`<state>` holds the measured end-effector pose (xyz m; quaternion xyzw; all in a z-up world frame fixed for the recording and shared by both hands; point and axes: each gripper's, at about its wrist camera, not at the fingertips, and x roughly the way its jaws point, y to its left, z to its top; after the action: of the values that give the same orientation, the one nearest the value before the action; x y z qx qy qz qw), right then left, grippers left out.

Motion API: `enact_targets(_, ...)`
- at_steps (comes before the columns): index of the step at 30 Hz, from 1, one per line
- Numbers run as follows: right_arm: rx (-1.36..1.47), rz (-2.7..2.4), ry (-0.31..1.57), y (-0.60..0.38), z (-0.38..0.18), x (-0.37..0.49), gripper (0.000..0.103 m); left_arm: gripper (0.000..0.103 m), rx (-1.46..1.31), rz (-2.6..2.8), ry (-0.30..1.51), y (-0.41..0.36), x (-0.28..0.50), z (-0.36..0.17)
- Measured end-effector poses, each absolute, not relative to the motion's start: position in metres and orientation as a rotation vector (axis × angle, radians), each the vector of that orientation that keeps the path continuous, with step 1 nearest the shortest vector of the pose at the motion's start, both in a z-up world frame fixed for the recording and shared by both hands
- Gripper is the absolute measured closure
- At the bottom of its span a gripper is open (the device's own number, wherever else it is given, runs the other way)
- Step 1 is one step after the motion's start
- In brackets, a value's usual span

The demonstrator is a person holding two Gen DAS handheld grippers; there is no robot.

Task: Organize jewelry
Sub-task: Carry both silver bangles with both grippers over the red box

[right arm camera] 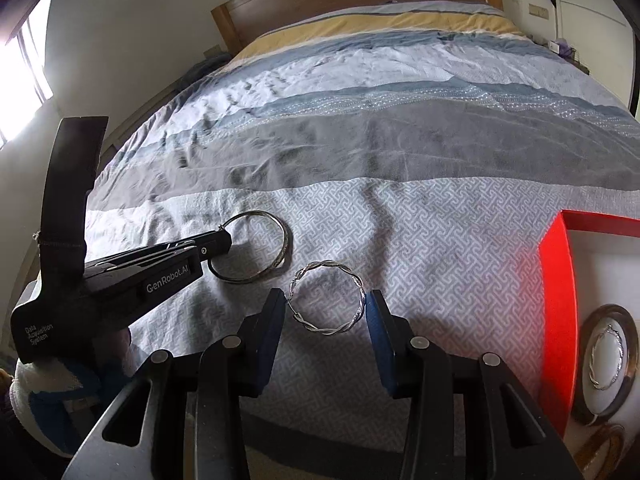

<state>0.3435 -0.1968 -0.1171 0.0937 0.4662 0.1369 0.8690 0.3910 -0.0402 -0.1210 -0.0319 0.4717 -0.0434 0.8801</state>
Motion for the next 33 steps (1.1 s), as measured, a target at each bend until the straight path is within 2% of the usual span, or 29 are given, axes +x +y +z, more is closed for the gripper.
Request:
enact_targets(21,0.191,0.346,0.825,-0.196,0.006,0.198,0.062,0.097,0.077,-0.064,0.896,-0.022,0.223,-0.015)
enact_targets(33,0.205,0.271,0.754,-0.260,0.036,0.119,0.062,0.097,0.119,-0.183,0.821,-0.095,0.163,0.030)
